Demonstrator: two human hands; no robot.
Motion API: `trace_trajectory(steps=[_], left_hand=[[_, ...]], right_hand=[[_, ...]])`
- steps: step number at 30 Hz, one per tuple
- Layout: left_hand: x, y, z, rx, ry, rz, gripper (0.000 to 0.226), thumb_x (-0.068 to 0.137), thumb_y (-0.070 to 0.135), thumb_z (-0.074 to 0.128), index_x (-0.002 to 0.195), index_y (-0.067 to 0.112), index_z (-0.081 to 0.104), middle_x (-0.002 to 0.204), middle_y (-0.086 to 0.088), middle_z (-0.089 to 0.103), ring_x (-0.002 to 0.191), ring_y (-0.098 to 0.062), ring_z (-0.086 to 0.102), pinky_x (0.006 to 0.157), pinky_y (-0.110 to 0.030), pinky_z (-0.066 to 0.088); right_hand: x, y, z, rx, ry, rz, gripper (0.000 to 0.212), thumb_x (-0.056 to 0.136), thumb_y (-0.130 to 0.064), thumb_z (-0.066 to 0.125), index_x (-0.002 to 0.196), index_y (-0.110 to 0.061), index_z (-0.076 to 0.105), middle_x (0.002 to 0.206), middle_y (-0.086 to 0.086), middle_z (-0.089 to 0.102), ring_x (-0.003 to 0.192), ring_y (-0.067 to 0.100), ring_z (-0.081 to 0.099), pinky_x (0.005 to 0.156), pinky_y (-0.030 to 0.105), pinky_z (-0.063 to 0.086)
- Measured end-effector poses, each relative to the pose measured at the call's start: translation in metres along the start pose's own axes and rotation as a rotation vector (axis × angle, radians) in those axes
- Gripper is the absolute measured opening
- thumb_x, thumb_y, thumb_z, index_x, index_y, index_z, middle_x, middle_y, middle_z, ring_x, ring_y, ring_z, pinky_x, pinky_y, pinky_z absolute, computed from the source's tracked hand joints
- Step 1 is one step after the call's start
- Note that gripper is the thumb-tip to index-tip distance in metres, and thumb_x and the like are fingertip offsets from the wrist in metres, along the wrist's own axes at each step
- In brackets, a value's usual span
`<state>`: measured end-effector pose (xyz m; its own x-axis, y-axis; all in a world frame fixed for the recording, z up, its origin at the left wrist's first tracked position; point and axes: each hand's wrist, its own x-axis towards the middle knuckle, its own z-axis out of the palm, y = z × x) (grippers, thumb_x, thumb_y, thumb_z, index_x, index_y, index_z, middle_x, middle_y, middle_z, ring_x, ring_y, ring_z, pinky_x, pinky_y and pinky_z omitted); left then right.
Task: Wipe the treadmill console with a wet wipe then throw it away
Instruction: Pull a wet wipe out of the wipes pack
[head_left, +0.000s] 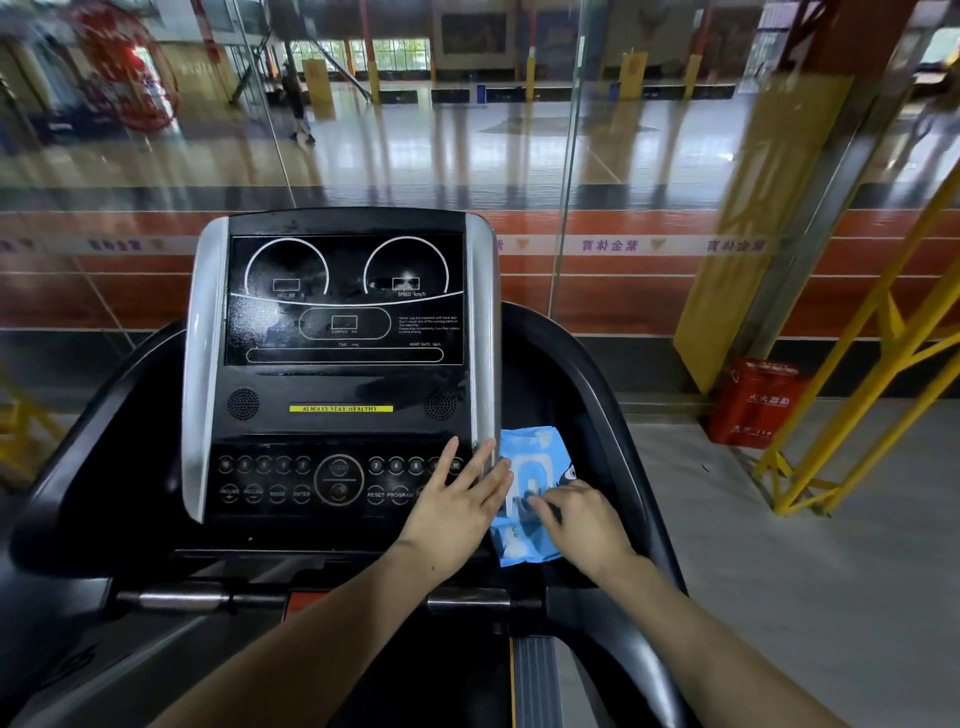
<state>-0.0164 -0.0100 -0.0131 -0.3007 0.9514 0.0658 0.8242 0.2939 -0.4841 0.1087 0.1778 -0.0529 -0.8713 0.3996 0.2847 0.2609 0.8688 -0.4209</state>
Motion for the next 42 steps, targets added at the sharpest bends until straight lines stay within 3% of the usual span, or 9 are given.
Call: trace_trajectory(steps=[5, 10, 14, 17, 23, 31, 37, 42], left_hand=[[-0.001, 0.002, -0.003, -0.006, -0.013, -0.006, 0.077, 0.106, 0.024, 0.046, 0.165, 0.012, -0.003, 0.175, -0.008, -0.005, 0.155, -0.039, -0.028, 0.115, -0.070, -0.025], [-0.001, 0.003, -0.003, -0.015, -0.019, -0.013, 0.078, 0.107, 0.025, 0.046, 0.165, 0.012, -0.004, 0.175, -0.008, -0.006, 0.154, -0.039, -0.030, 0.118, -0.072, -0.018], [-0.001, 0.003, -0.002, -0.021, -0.020, -0.016, 0.080, 0.106, 0.026, 0.048, 0.165, 0.012, -0.004, 0.175, -0.008, -0.006, 0.154, -0.039, -0.030, 0.117, -0.073, -0.017], [-0.001, 0.003, -0.001, -0.041, -0.011, -0.021, 0.079, 0.106, 0.025, 0.047, 0.165, 0.012, -0.003, 0.176, -0.008, -0.005, 0.155, -0.038, -0.028, 0.116, -0.072, -0.020], [0.000, 0.004, 0.003, -0.052, -0.001, -0.036, 0.079, 0.106, 0.027, 0.048, 0.165, 0.013, -0.001, 0.176, -0.007, -0.002, 0.157, -0.036, -0.024, 0.115, -0.072, -0.023], [0.001, 0.004, 0.006, -0.063, -0.014, -0.042, 0.080, 0.104, 0.027, 0.052, 0.165, 0.014, 0.002, 0.176, -0.006, 0.002, 0.156, -0.036, -0.025, 0.116, -0.074, -0.021], [0.001, 0.005, 0.003, -0.053, -0.027, -0.044, 0.080, 0.104, 0.026, 0.050, 0.166, 0.014, 0.000, 0.176, -0.006, -0.002, 0.155, -0.035, -0.028, 0.115, -0.074, -0.020], [0.000, 0.006, -0.001, -0.049, -0.037, -0.046, 0.080, 0.105, 0.025, 0.049, 0.165, 0.014, -0.002, 0.176, -0.007, -0.005, 0.156, -0.035, -0.027, 0.115, -0.074, -0.021]], right_hand=[[0.019, -0.019, -0.008, -0.041, -0.050, 0.225, 0.013, 0.100, -0.036, 0.063, 0.103, -0.024, 0.058, 0.081, -0.002, 0.071, 0.071, 0.021, 0.066, 0.060, 0.032, 0.049], [0.027, -0.016, -0.009, -0.055, -0.075, 0.356, 0.023, 0.103, -0.042, 0.053, 0.098, -0.027, 0.070, 0.082, -0.004, 0.077, 0.075, 0.020, 0.073, 0.067, 0.038, 0.062], [0.030, -0.020, -0.010, -0.144, -0.093, 0.310, 0.020, 0.101, -0.036, 0.058, 0.110, -0.029, 0.075, 0.101, -0.003, 0.076, 0.091, 0.021, 0.071, 0.068, 0.030, 0.052], [0.033, -0.023, -0.007, -0.204, -0.093, 0.255, 0.021, 0.101, -0.032, 0.057, 0.104, -0.024, 0.077, 0.110, -0.006, 0.066, 0.101, 0.018, 0.066, 0.072, 0.029, 0.050], [0.036, -0.023, -0.006, -0.326, -0.143, 0.224, 0.024, 0.101, -0.025, 0.053, 0.098, -0.026, 0.077, 0.106, -0.009, 0.068, 0.096, 0.017, 0.071, 0.076, 0.029, 0.053], [0.050, -0.020, -0.008, -0.385, -0.231, 0.161, 0.022, 0.095, -0.015, 0.056, 0.095, -0.024, 0.075, 0.106, -0.007, 0.068, 0.091, 0.021, 0.071, 0.070, 0.030, 0.049], [0.054, -0.021, -0.006, -0.500, -0.283, 0.032, 0.028, 0.099, -0.015, 0.056, 0.125, -0.016, 0.064, 0.126, -0.003, 0.063, 0.110, 0.018, 0.069, 0.080, 0.031, 0.052], [0.049, -0.019, -0.002, -0.512, -0.274, -0.028, 0.031, 0.100, -0.020, 0.053, 0.129, -0.010, 0.058, 0.129, 0.004, 0.061, 0.112, 0.022, 0.066, 0.083, 0.033, 0.051]])
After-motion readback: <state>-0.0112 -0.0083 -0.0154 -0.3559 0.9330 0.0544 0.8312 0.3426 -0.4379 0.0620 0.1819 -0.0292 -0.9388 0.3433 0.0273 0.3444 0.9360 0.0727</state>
